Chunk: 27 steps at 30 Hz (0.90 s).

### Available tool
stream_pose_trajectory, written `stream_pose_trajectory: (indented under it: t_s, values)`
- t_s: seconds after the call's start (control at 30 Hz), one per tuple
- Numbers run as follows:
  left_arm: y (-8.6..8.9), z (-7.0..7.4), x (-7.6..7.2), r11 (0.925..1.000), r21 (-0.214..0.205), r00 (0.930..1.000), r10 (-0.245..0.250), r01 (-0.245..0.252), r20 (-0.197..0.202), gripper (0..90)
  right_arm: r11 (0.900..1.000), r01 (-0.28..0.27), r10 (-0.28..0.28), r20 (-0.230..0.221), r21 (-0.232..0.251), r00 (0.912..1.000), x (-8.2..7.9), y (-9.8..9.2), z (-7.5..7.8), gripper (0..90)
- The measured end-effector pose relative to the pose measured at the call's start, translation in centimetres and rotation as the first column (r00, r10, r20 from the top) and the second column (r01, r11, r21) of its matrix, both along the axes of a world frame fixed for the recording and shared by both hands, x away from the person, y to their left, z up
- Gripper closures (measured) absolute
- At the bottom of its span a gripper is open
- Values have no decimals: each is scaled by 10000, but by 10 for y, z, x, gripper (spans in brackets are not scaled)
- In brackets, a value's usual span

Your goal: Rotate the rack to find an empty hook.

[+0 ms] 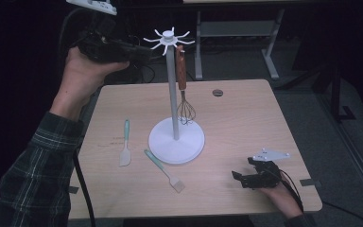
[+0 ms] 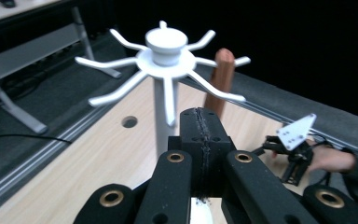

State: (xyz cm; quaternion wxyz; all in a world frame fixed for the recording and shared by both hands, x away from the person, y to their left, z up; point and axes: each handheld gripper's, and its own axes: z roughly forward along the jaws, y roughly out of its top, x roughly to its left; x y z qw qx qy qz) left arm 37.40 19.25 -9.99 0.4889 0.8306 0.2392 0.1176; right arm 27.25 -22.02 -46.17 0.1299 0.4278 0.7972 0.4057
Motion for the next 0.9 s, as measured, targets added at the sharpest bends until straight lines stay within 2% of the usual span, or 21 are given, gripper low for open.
stream_pose_trajectory:
  t_s: [0.33, 0.57, 0.73, 0.9]
  values:
    - [1, -1, 18, 9988, 84, 9988, 474, -474, 77, 897, 10000, -61, 61, 15, -22, 10000, 0, 1, 0, 140]
    - [8, -2, 27, 9977, -79, 9977, 677, -677, 6, 897, 9999, -109, 109, 31, -31, 9999, 0, 2, 0, 140]
    - [15, 3, 18, 9974, -194, 9976, 687, -689, -107, 897, 9999, -85, 86, 40, -75, 10000, 0, 2, 0, 140]
    - [15, 9, -2, 9997, -149, 9998, 201, -201, -34, 897, 9999, 68, -68, 63, -85, 10000, 1, 0, 0, 140]
